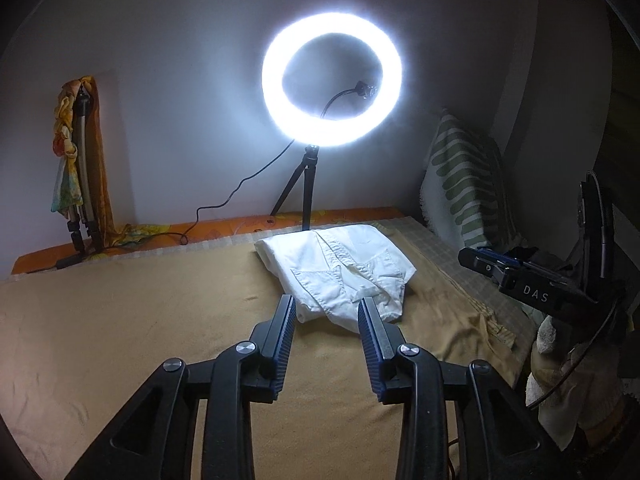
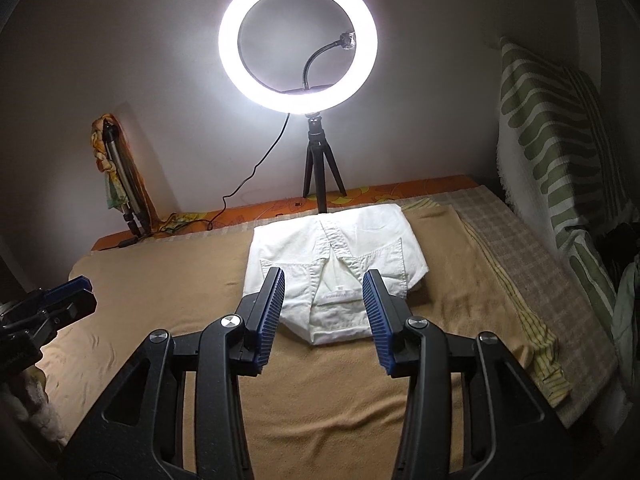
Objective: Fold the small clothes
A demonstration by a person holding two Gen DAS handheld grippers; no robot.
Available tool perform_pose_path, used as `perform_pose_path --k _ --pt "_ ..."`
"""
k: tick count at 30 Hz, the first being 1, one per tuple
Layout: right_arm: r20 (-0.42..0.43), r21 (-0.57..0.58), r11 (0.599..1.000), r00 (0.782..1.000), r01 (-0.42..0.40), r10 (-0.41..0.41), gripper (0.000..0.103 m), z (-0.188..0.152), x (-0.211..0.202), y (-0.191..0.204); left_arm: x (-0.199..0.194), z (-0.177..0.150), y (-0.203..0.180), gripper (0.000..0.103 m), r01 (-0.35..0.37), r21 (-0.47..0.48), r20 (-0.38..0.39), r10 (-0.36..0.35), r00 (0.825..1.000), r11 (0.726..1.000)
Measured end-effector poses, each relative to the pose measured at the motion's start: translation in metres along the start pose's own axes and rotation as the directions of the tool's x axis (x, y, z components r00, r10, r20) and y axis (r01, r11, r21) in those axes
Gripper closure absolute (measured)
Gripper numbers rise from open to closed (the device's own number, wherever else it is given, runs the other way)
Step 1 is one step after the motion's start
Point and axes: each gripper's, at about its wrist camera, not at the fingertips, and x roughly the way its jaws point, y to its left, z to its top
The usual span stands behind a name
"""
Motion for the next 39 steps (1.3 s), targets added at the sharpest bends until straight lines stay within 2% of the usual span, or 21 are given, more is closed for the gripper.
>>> perform_pose_path --k 9,11,13,15,18,20,23,27,29,35,39 --pt "0.01 0.021 1.0 1.0 -0.009 0.009 0.06 -0.029 -0.024 0.021 -0.036 -0.028 0.003 0.068 -0.002 0.02 0.017 0.002 1.0 1.0" --pt "0.019 0.033 0.999 1.0 -0.018 0.017 0.06 -0.034 -0.03 0.025 -0.044 -0.033 0.006 0.064 -0.002 0.023 0.024 0.001 1.0 1.0" --pt "0.029 0.036 0.999 1.0 -0.009 0.008 0.06 -0.039 -0.037 0.032 -0.052 -0.039 0.01 0.056 0.004 0.015 0.038 -0.005 0.999 1.0" --pt "0.044 0.037 0.999 0.999 0.001 -0.002 0.051 -0.044 -0.044 0.037 -0.059 -0.044 0.013 0.05 -0.003 0.019 0.054 0.002 0.999 1.0" --pt "0.055 0.033 0.999 0.998 0.016 -0.018 0.043 -0.052 -0.05 0.046 -0.065 -0.051 0.018 0.042 -0.006 0.033 0.058 0.004 0.998 0.999" --pt "0.054 0.031 0.999 0.998 0.026 -0.028 0.038 -0.056 -0.051 0.05 -0.068 -0.057 0.021 0.034 -0.008 0.037 0.061 0.006 0.998 0.999" --pt "0.079 0.045 0.998 0.995 0.051 -0.054 0.02 -0.062 -0.052 0.054 -0.072 -0.062 0.025 0.02 -0.023 0.039 0.07 0.021 0.997 0.999" --pt "0.101 0.022 0.993 0.988 0.115 -0.117 0.006 -0.066 -0.051 0.063 -0.082 -0.065 0.026 0.0 -0.062 0.044 0.115 0.057 0.992 0.997" --pt "0.123 0.015 0.992 0.984 0.128 -0.129 0.0 -0.066 -0.053 0.066 -0.085 -0.066 0.026 0.0 -0.09 0.05 0.133 0.083 0.988 0.995" --pt "0.173 0.014 0.989 0.974 0.147 -0.147 0.0 -0.067 -0.055 0.073 -0.081 -0.069 0.026 0.0 -0.108 0.084 0.104 0.099 0.99 0.991" --pt "0.172 0.012 0.989 0.974 0.145 -0.145 0.0 -0.069 -0.05 0.077 -0.071 -0.073 0.026 0.0 -0.17 0.106 0.078 0.162 0.984 0.98"
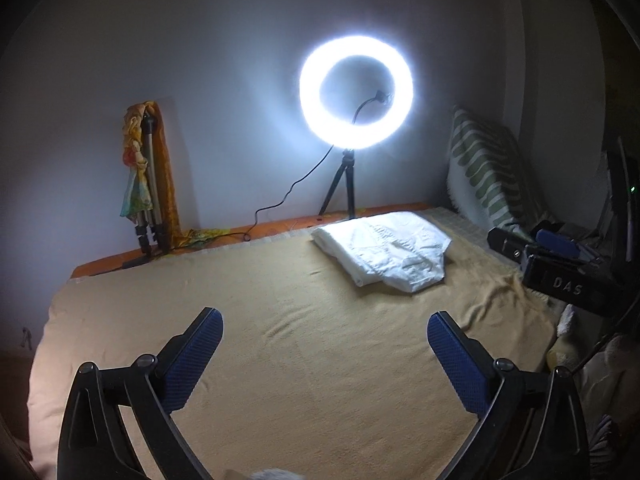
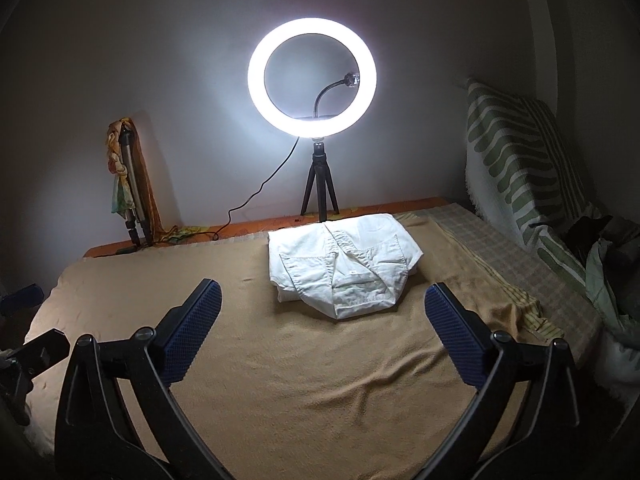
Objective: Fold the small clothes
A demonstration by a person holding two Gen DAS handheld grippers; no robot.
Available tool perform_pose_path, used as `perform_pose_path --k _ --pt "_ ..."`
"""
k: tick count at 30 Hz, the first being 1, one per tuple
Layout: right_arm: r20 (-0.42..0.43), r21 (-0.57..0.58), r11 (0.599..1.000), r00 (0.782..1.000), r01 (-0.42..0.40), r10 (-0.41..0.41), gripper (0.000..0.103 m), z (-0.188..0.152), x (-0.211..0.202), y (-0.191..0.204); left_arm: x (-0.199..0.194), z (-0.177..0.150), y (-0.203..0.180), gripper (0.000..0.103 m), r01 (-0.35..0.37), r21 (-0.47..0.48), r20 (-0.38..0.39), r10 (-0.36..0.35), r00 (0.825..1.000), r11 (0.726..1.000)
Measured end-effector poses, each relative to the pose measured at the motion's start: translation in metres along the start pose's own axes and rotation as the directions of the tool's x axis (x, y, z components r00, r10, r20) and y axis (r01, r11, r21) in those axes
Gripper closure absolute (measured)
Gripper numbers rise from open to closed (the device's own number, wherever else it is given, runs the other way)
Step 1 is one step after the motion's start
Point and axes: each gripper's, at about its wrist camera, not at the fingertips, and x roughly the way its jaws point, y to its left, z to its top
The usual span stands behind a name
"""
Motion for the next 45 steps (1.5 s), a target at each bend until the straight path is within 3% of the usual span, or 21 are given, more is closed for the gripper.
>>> perform_pose_path --k 3,15,45 --pt "-0.016 -0.008 1.0 1.0 -0.004 0.004 0.0 -0.005 0.005 0.003 0.006 -0.003 0.0 0.0 -0.03 0.006 -0.029 0.03 0.999 1.0" --pt "-0.04 -0.034 0.999 0.999 -0.018 0.016 0.0 -0.012 0.011 0.007 0.007 -0.003 0.015 0.0 -0.035 -0.077 -0.053 0.031 0.998 0.996" --pt "-0.034 -0.023 1.0 0.999 -0.019 0.018 0.0 -0.011 0.012 0.01 -0.003 -0.003 0.013 0.0 -0.048 -0.054 -0.03 0.046 0.998 0.997"
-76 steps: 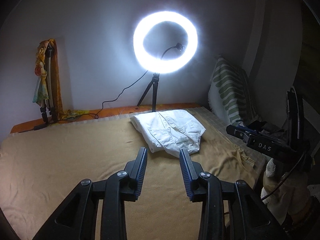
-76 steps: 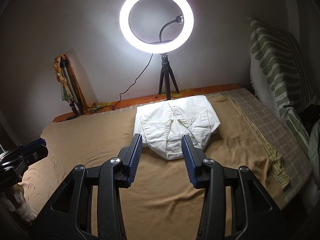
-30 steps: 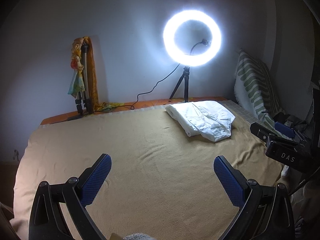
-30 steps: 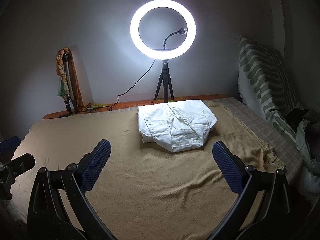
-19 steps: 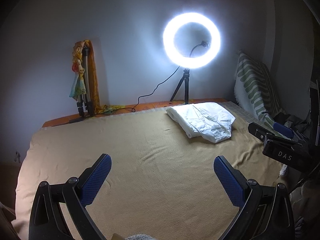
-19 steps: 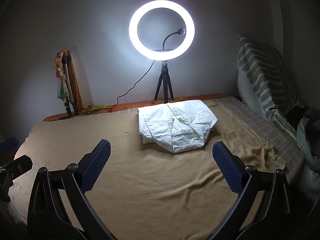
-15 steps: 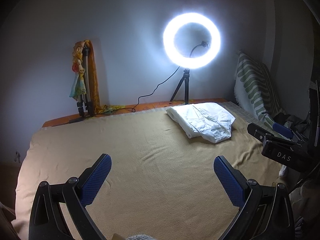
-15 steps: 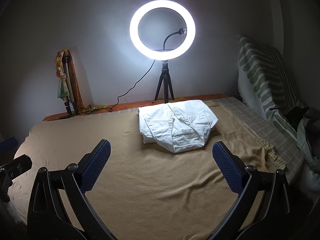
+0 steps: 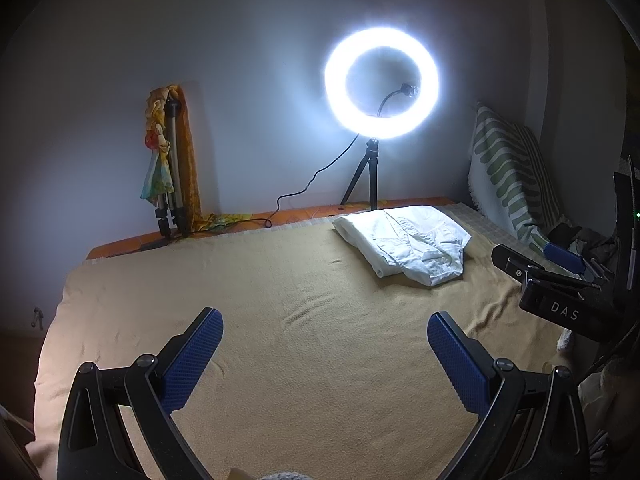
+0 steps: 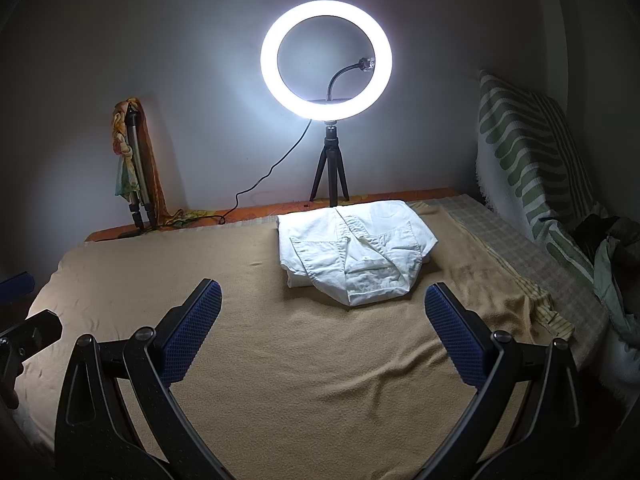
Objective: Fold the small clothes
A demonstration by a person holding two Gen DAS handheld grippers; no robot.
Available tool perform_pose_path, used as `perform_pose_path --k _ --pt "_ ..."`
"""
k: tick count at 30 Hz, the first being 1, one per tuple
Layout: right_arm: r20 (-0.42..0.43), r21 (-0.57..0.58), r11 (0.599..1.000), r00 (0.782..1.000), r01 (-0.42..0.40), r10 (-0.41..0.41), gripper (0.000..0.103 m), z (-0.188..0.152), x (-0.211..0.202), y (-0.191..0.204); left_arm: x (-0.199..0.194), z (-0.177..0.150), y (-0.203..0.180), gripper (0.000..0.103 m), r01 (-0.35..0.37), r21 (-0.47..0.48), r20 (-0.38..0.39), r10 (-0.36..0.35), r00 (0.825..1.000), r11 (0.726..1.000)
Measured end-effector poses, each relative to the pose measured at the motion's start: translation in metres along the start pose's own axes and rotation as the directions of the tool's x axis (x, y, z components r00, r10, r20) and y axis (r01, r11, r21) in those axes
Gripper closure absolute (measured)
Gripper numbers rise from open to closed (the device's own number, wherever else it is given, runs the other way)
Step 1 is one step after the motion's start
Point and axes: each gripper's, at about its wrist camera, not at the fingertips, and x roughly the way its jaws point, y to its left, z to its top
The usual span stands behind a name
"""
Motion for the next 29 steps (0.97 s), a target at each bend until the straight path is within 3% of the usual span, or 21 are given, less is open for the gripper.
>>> perform_pose_path --k 29 --pt "-0.021 -0.013 1.0 1.0 -0.019 0.019 0.0 -0.004 0.011 0.0 -0.001 -0.003 0.014 0.0 -0.055 0.004 0.024 0.055 0.998 0.998"
